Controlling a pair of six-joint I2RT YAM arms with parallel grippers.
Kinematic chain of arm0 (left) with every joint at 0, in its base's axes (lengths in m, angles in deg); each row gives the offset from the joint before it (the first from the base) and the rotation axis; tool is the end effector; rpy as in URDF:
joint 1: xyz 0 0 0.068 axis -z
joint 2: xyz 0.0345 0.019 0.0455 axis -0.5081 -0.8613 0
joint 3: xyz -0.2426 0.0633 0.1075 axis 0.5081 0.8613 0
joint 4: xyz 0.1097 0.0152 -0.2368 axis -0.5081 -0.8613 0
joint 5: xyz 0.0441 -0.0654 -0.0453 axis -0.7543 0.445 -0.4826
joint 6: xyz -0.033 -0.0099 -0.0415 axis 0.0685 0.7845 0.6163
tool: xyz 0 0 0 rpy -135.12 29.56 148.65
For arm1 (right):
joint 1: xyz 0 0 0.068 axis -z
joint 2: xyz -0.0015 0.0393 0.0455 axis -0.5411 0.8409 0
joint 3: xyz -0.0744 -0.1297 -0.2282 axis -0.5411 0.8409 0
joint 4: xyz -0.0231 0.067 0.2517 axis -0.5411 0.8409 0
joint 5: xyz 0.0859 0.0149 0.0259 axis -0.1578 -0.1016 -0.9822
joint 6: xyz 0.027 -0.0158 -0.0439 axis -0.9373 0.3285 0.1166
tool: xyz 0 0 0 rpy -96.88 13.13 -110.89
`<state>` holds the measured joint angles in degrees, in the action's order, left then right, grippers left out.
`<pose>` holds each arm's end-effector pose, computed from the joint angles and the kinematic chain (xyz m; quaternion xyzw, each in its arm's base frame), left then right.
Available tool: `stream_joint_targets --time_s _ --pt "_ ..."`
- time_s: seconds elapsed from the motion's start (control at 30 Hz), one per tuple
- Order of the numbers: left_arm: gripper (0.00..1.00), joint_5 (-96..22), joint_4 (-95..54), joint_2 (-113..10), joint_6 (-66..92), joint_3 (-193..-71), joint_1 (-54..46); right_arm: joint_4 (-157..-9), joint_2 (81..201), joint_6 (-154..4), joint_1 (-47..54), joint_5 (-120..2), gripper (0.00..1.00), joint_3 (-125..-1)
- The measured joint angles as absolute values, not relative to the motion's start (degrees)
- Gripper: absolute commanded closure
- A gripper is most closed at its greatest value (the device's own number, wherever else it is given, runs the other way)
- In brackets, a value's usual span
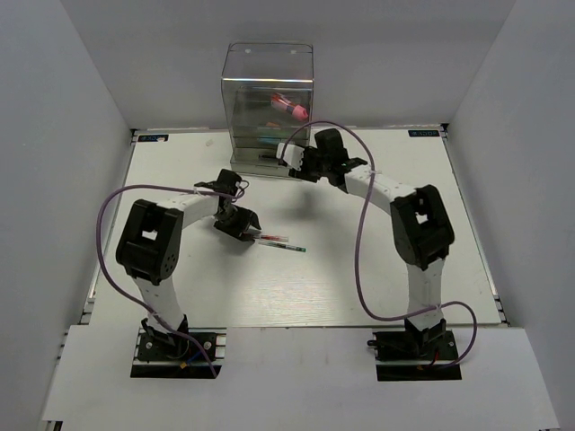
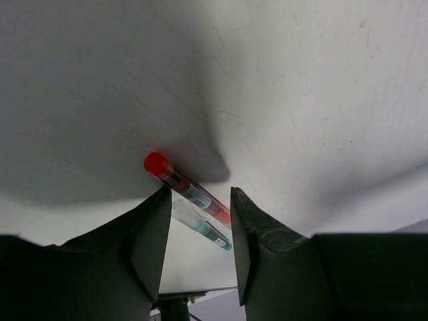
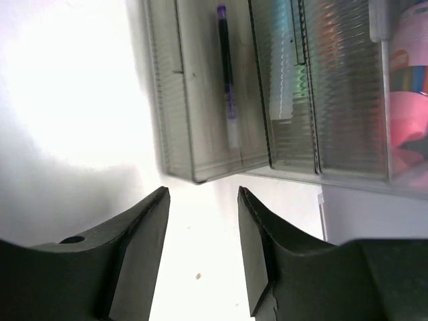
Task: Sort the stationery into containers
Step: Place the pen in the drawer, then pick up the pen from the center of the board.
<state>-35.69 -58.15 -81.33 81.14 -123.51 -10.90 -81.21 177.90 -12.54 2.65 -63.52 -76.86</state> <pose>0.3160 -0.1190 0.1444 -0.4908 0.8601 -0.1390 0.0085 0.4131 0.2480 0.2262 -0.6262 0.5978 -0.0210 0.5002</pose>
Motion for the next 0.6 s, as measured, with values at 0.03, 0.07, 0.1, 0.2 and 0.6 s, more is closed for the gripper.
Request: stream_joint_targets --time_s 0.03,0.07,0.1,0.2,0.6 --pt "0.49 -35.8 -59.2 -81.9 80.9 -124.4 -10.9 -82.3 175.5 -13.4 2.7 -64.2 0.48 -74.4" --pt "0.5 -35.9 -60.4 -82.6 80.6 -125.5 -10.9 -83.2 173.3 -14.1 2.7 -64.9 0.48 -72.0" --pt "0.5 -36.1 -61.8 -83.5 80.2 -126.8 -10.7 -83.7 171.5 -14.8 2.7 -65.6 0.47 -70.3" --pt "0.55 -36.5 -66.5 -86.4 78.7 -131.2 -10.5 -85.7 167.3 -17.3 2.7 -67.2 0.44 -66.2" --pt "0.87 -34.5 -73.8 -90.9 74.3 -136.9 -10.6 -89.9 158.4 -25.7 2.9 -71.3 0.24 -55.5"
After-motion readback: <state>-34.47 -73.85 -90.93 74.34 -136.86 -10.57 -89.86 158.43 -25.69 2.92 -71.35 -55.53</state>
